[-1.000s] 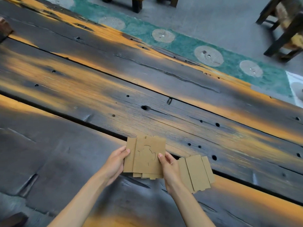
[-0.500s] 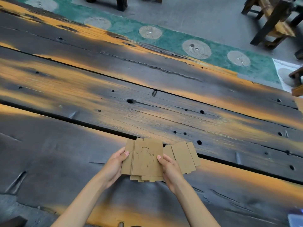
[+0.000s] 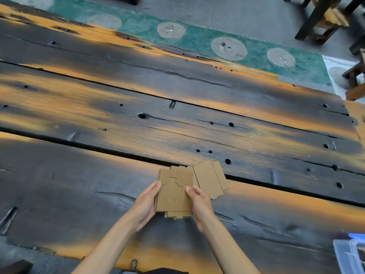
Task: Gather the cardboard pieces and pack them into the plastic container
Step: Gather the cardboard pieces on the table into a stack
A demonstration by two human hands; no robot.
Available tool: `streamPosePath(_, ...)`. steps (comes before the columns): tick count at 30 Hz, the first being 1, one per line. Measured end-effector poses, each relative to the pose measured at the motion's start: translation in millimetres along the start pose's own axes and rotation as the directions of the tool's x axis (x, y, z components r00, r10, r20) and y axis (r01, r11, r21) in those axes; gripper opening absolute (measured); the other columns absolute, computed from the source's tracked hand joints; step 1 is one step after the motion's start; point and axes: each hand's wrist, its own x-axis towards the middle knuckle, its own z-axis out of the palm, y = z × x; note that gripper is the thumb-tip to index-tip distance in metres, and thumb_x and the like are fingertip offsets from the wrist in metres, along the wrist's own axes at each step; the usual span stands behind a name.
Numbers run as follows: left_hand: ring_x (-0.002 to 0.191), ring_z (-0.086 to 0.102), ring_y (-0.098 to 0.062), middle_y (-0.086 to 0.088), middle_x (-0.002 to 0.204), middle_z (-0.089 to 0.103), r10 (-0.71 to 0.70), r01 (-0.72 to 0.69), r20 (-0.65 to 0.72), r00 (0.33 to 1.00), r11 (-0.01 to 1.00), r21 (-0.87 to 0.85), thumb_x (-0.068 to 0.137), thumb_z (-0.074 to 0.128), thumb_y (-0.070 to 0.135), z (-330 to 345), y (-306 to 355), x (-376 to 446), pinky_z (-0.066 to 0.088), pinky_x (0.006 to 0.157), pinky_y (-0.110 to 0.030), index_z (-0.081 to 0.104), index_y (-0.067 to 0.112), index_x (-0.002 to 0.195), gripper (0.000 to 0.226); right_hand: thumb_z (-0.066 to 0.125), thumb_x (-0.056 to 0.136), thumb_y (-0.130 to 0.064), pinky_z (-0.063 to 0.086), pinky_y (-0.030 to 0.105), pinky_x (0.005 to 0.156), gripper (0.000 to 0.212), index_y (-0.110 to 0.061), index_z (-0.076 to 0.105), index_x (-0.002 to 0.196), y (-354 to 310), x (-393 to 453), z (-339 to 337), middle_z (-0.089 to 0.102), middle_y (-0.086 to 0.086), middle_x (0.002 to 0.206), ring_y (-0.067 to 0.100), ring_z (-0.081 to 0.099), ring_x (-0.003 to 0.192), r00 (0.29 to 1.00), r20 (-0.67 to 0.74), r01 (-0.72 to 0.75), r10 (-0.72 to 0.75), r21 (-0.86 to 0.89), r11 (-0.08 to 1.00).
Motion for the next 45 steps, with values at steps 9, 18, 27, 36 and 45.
streamPosePath(9, 0.12, 0.067, -0.021, -0.003, 0.129, 0.072, -0.034, 0.042, -0.035, 0.999, 0.968, 0.249, 0.104, 0.053, 0.012, 18.2, -44.0, 18.0, 0.05, 0.108, -0.047, 0.055, 0.019, 0.136, 0.033, 0.056, 0.104, -0.018, 0.061, 0.035, 0.086, 0.023, -0.015, 0.068, 0.123, 15.2, 4.0, -30.8, 0.079, 0.002, 0.11, 0.018, 0.074, 0.101, 0.996, -0.075, -0.056, 0.054, -0.022, 0.998)
streamPosePath(18, 0.11, 0.072, -0.025, -0.009, 0.118, 0.077, -0.08, 0.108, -0.21, 0.974, 0.986, 0.126, 0.1, 0.054, 0.0, 7.8, -61.8, 31.8, 0.056, 0.093, -0.038, 0.063, 0.009, 0.126, 0.03, 0.058, 0.103, -0.027, 0.049, 0.036, 0.105, 0.023, -0.013, 0.068, 0.119, 17.8, 28.0, -55.3, 0.07, 0.005, 0.125, 0.019, 0.064, 0.117, 0.989, -0.123, 0.036, -0.081, -0.338, 0.94)
streamPosePath(27, 0.112, 0.072, -0.027, -0.006, 0.118, 0.077, -0.099, 0.122, -0.293, 0.951, 0.991, 0.058, 0.098, 0.058, 0.004, -17.7, -68.1, 33.1, 0.055, 0.099, -0.051, 0.067, 0.013, 0.124, 0.029, 0.077, 0.082, -0.045, 0.028, 0.047, 0.117, 0.078, -0.018, 0.042, 0.146, -9.9, 86.4, -62.3, 0.031, 0.016, 0.154, 0.034, 0.027, 0.146, 0.905, -0.103, 0.052, -0.413, -0.936, 0.347)
streamPosePath(36, 0.107, 0.075, -0.021, -0.004, 0.117, 0.078, -0.111, 0.127, -0.287, 0.951, 0.991, 0.038, 0.097, 0.06, 0.007, -26.2, -66.4, 34.7, 0.059, 0.087, -0.038, 0.068, 0.016, 0.123, 0.028, 0.077, 0.079, -0.049, 0.033, 0.048, 0.114, 0.073, -0.027, 0.045, 0.141, -6.8, 93.1, -66.9, 0.03, 0.01, 0.154, 0.033, 0.027, 0.143, 0.938, -0.076, 0.036, -0.339, -0.949, 0.314)
streamPosePath(45, 0.109, 0.074, -0.02, -0.003, 0.119, 0.077, -0.073, 0.088, -0.207, 0.976, 0.994, 0.061, 0.094, 0.068, 0.012, -20.2, -57.6, 38.3, 0.058, 0.088, -0.033, 0.066, 0.016, 0.127, 0.033, 0.067, 0.086, -0.04, 0.05, 0.037, 0.096, 0.045, -0.017, 0.067, 0.125, -23.2, 70.5, -89.0, 0.065, 0.004, 0.123, 0.026, 0.06, 0.115, 0.872, 0.028, 0.243, -0.489, -0.892, 0.382)
